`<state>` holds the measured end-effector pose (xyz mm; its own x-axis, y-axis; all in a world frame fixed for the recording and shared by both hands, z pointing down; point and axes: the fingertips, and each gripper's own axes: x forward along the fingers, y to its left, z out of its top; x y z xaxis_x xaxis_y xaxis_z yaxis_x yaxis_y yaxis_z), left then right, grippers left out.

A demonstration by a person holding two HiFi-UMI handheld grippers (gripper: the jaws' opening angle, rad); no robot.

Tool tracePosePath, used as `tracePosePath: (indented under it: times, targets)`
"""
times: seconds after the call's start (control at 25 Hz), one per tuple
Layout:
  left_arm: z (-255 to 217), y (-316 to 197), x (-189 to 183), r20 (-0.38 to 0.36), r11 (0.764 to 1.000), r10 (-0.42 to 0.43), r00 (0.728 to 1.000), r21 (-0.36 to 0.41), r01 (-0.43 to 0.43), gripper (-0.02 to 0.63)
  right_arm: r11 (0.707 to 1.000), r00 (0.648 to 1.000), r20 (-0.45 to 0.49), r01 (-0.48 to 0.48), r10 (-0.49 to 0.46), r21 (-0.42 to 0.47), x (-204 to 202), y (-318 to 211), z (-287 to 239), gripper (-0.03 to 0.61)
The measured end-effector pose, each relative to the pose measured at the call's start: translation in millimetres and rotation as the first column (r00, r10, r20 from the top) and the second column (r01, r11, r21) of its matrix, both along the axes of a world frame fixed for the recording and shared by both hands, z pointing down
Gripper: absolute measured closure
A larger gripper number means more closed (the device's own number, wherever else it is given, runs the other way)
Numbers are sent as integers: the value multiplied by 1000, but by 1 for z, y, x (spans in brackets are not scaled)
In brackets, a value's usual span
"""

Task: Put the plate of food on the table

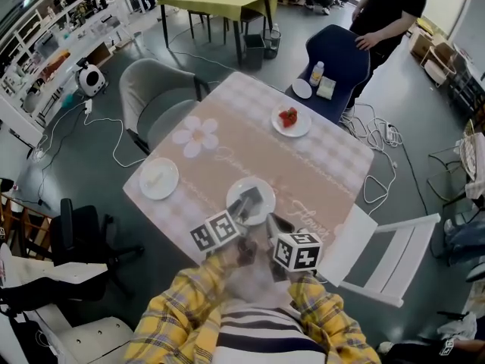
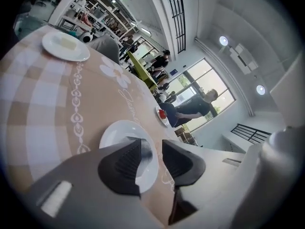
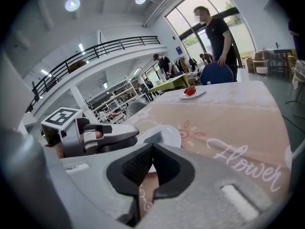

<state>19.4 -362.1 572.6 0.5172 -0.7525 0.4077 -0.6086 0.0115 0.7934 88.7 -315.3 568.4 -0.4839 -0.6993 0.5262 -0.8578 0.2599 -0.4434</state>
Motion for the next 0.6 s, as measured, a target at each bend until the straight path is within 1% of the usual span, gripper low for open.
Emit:
tracePosePath:
  times: [0.04, 0.16, 0.2, 0.32, 0.4, 0.52, 0.6]
  targets:
    - [-3, 4, 2, -8, 1000, 6, 1000, 10, -6, 483, 1000, 1000, 0, 0, 0, 1, 0, 1, -1, 581]
    - [-12, 17, 11, -18, 998, 40, 999, 58, -39, 591, 1000, 1000, 1, 2, -2, 3, 1, 6, -3, 581]
    - [-14, 22, 14, -14, 996, 56, 998, 75, -55, 614, 1000, 1000, -1, 5, -5, 5, 1, 8, -3, 581]
    - [-17, 39, 22, 34, 988, 108, 994, 111, -111, 617, 1000, 1000, -12, 8, -8, 15, 4, 16, -6, 581]
    - [-19, 50, 24, 71, 983, 120, 990, 132, -129, 615, 1000, 1000, -17, 6, -6, 19, 6, 21, -7, 581]
    - [-17, 67, 27, 81, 981, 124, 989, 138, -134, 615, 1000, 1000, -17, 8, -7, 23, 7, 32, -8, 581]
    - [-13, 81, 30, 71, 982, 142, 987, 118, -150, 615, 999, 1000, -20, 17, -16, 31, 6, 42, -8, 583]
